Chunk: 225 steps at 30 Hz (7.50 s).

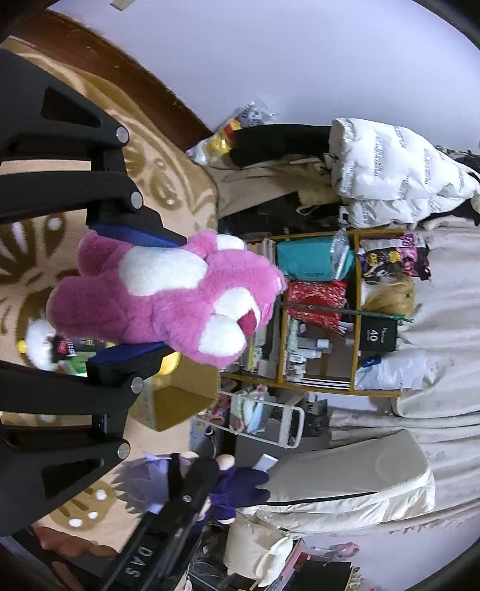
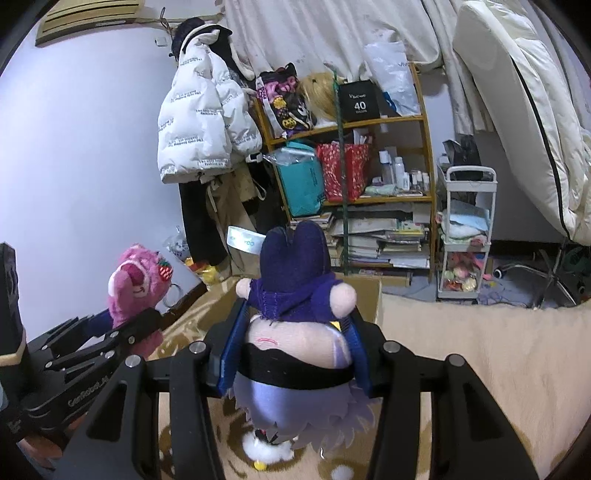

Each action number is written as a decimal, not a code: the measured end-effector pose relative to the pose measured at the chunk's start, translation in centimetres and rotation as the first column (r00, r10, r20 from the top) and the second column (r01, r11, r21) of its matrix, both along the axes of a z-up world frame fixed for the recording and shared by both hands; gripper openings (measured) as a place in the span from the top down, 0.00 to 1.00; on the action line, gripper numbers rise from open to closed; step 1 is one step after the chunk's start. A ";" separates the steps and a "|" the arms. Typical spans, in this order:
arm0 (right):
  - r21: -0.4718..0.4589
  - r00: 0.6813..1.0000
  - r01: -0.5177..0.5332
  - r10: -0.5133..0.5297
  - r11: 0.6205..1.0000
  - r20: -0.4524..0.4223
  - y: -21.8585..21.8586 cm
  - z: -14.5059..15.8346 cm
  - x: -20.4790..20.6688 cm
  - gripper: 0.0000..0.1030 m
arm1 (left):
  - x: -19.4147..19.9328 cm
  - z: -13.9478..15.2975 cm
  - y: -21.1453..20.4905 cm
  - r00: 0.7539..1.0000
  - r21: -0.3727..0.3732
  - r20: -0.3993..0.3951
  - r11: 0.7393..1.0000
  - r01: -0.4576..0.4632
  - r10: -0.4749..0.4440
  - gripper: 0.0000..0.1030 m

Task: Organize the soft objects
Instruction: 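Lift both toys and carry them over the cardboard box, then open both grippers to drop the toys into the box and withdraw, then reach the left gripper to the penguin plush while the right gripper reaches the clear bag, then grasp the penguin plush with the left gripper while the right gripper grasps the clear bag, then lift the penguin and the clear bag and carry both over the box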

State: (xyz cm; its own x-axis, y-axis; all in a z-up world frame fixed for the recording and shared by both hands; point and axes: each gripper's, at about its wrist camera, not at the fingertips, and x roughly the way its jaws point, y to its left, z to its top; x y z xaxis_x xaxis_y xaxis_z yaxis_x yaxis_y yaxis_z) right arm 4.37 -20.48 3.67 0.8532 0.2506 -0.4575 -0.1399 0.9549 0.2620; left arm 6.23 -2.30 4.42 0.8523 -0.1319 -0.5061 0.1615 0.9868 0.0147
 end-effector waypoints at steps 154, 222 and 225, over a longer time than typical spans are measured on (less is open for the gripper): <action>0.002 0.804 -0.026 0.022 1.000 -0.594 -2.0 -19.3 6.3 0.03 | 5.7 -19.6 -4.7 0.743 0.041 -0.668 0.995 0.093 -0.041 0.05; 0.000 0.881 0.031 -0.027 1.000 -0.473 -2.0 -13.2 -0.7 0.87 | -0.3 -12.7 0.8 0.895 -0.003 -0.447 1.000 -0.011 0.008 0.77; -0.002 0.898 0.039 -0.036 0.999 -0.439 -2.0 -11.8 -1.4 0.87 | -0.7 -11.4 0.2 0.914 -0.028 -0.405 1.000 -0.005 -0.007 0.77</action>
State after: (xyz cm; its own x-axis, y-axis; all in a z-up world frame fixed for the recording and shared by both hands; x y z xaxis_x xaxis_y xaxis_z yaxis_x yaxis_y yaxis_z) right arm 2.94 -22.51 -8.16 0.5751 0.2271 -0.7859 0.0262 0.9551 0.2951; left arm 5.52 -2.09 -6.99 0.5753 -0.1522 -0.8037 0.1490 0.9856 -0.0800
